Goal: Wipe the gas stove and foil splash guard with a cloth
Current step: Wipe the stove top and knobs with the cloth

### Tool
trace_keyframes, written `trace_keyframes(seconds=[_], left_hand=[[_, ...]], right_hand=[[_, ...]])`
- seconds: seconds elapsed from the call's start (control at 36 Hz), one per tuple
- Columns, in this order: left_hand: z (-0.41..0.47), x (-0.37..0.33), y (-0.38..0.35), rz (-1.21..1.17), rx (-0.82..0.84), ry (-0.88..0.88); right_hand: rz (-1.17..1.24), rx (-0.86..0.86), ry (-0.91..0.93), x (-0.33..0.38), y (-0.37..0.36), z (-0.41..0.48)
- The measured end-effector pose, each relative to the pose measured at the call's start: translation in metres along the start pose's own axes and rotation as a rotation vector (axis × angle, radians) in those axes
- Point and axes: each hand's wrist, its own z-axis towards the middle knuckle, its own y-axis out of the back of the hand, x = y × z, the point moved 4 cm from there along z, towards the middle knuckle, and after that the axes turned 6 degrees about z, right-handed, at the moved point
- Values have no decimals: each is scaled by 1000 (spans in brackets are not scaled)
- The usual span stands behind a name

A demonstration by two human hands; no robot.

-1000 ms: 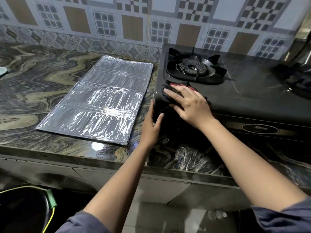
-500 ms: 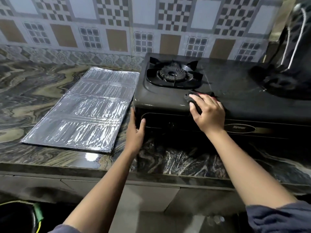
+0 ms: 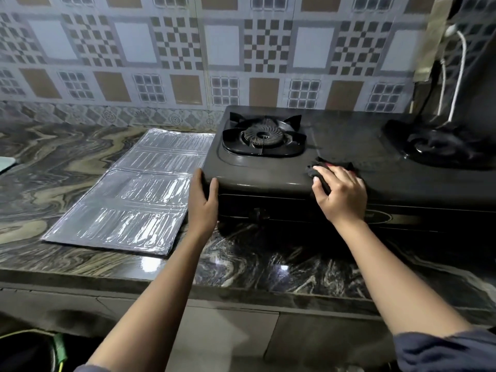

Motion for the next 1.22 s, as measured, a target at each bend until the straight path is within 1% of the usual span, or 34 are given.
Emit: trace_keyframes(seconds=[0.36,0.58,0.75,0.81,0.92,0.97,1.06,1.22], left_hand=[[2,-5,-13,113,-112,28],[5,-5,-8,175,-87,28],[8,-6,1,190,-41,-18],[8,-7,3,182,-20,-27],[10,-9,10,204,19,-50],[16,-3,16,230,34,-32],[30,7,30,263,37,-4],[67,19,61,309,36,-28]], right_hand=[[-35,-1,-196,-57,33,-7],[-71,-9,-301,-79,46,0],[-65,67,-488,-100,55,11],[-64,68,-527,-98,55,13],[-31,-7,-575,-83,51,15],[17,-37,-585,-69,45,18],[113,-53,-560,-42,31,26],[278,-66,-471,25,-6,61]])
